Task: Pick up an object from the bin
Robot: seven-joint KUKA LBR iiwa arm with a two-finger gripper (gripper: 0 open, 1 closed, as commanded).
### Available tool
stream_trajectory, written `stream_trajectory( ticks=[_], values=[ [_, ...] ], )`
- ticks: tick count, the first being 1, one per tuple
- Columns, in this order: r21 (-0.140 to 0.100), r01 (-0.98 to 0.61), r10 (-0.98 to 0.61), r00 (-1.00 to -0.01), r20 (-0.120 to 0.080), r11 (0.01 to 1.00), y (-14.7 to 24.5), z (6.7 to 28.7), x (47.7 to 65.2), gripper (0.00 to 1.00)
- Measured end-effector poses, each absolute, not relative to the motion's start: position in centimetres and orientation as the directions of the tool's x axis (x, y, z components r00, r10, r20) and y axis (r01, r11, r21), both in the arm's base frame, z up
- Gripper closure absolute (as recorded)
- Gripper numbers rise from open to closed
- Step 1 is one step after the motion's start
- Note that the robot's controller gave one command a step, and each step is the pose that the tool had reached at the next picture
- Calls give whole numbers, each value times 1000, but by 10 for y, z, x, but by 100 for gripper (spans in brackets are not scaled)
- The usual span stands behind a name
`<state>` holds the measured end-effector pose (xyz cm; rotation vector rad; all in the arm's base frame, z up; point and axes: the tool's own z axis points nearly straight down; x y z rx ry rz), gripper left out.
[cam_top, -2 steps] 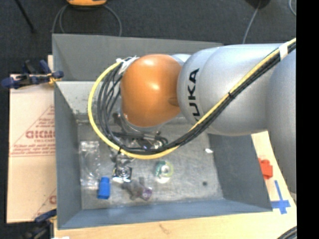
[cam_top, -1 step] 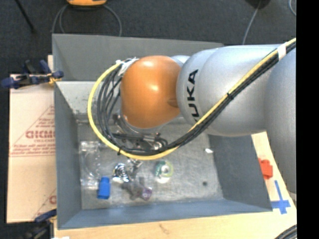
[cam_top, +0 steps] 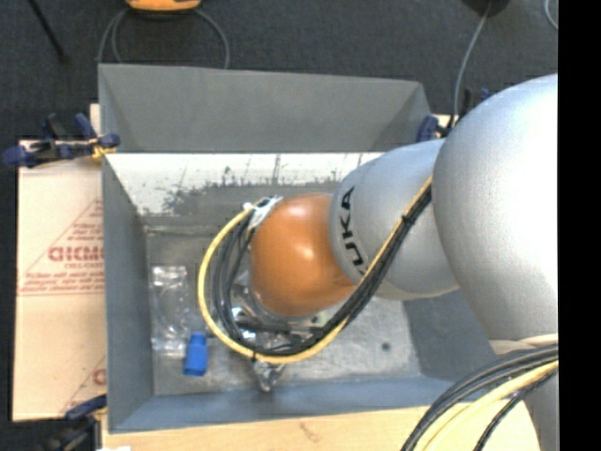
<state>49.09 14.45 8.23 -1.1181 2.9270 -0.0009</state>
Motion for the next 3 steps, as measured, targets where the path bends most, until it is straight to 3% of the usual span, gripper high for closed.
stream_trajectory(
  ticks=[1,2,3],
  values=[
    [-1,-601,-601,-799,-12,799,73,74,520,0],
    [-5,-605,-605,-796,-17,796,75,76,521,100],
    [-7,-766,-766,-642,-6,642,45,244,499,100]
  ],
)
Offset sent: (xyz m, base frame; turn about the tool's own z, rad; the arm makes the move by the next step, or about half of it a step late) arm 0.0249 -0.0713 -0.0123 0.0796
